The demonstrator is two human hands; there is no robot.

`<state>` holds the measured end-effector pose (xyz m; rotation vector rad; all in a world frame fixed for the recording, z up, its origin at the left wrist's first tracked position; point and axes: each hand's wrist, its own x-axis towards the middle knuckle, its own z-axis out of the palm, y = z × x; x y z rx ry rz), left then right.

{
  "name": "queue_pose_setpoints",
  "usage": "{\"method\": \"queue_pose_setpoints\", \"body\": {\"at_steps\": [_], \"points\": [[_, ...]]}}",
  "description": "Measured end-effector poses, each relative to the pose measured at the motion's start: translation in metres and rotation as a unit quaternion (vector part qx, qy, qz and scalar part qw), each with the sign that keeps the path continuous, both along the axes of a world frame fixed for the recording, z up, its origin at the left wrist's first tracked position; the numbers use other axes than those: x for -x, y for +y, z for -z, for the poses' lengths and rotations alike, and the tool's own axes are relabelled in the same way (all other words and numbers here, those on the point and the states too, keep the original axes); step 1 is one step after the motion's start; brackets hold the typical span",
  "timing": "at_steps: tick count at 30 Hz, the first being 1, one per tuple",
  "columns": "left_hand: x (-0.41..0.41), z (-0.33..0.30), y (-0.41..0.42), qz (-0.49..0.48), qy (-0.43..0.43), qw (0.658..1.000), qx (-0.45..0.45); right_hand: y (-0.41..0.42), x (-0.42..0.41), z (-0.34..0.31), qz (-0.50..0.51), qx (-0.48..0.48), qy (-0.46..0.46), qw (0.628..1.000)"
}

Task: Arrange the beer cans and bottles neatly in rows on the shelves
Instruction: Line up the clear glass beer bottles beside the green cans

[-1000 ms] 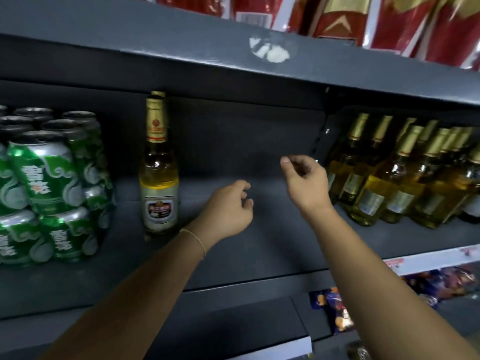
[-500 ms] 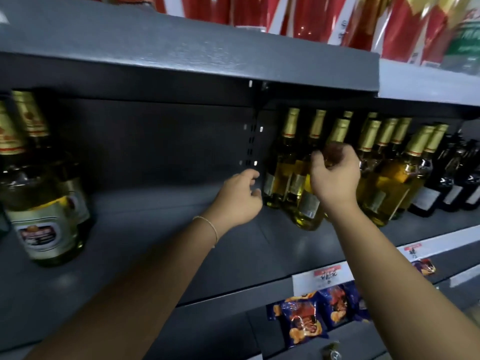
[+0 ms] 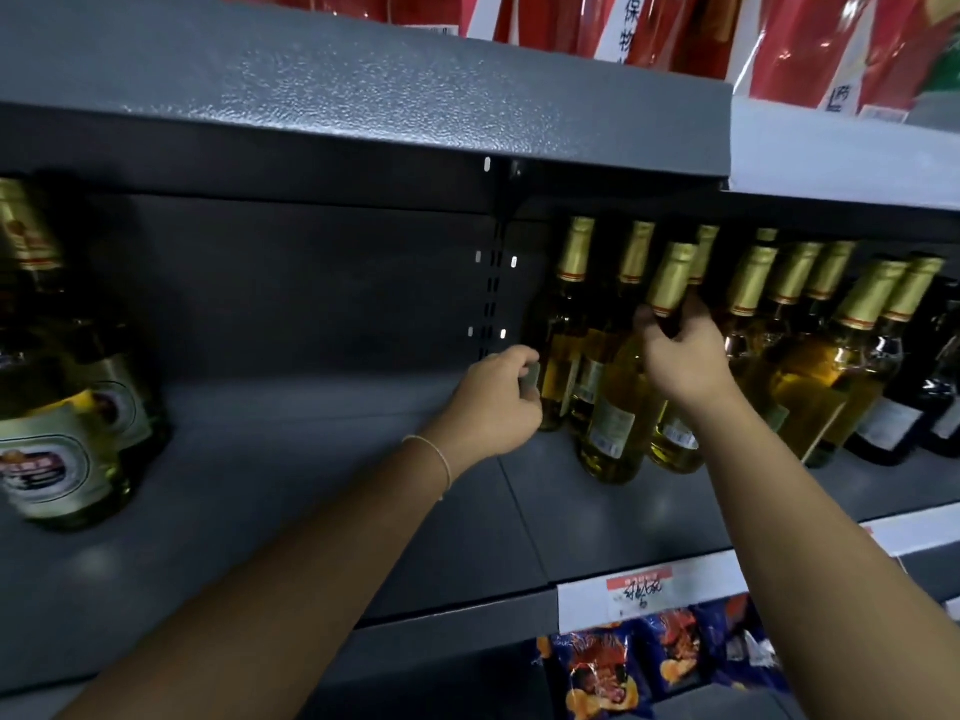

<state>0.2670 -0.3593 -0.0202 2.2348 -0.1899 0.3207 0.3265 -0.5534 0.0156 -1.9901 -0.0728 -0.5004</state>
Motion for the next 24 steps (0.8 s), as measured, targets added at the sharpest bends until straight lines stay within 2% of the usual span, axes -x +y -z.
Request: {"method": "queue_pose_setpoints", "body": {"at_steps": [6, 11, 14, 19, 24], "points": [[0.0, 0.009, 0.003, -0.001, 0.023, 1.0, -0.016, -0.018, -0.001, -0.006, -0.103, -0.007, 0.036, 0.994], [0.002, 0.011, 0.008, -0.003, 0.026, 0.999, -0.02, -0.012, 0.003, -0.001, -0.084, -0.006, -0.002, 0.996], [0.003, 0.012, 0.016, -0.01, 0.023, 1.0, -0.016, 0.005, 0.017, -0.001, -0.111, -0.013, -0.035, 0.993], [0.011, 0.014, 0.038, -0.034, 0.018, 0.999, -0.019, 0.042, 0.036, -0.007, -0.132, -0.083, -0.071, 0.985], [0.028, 0.018, 0.078, -0.075, 0.024, 0.997, -0.009, 0.086, 0.047, -0.013, -0.151, -0.12, -0.042, 0.98]]}}
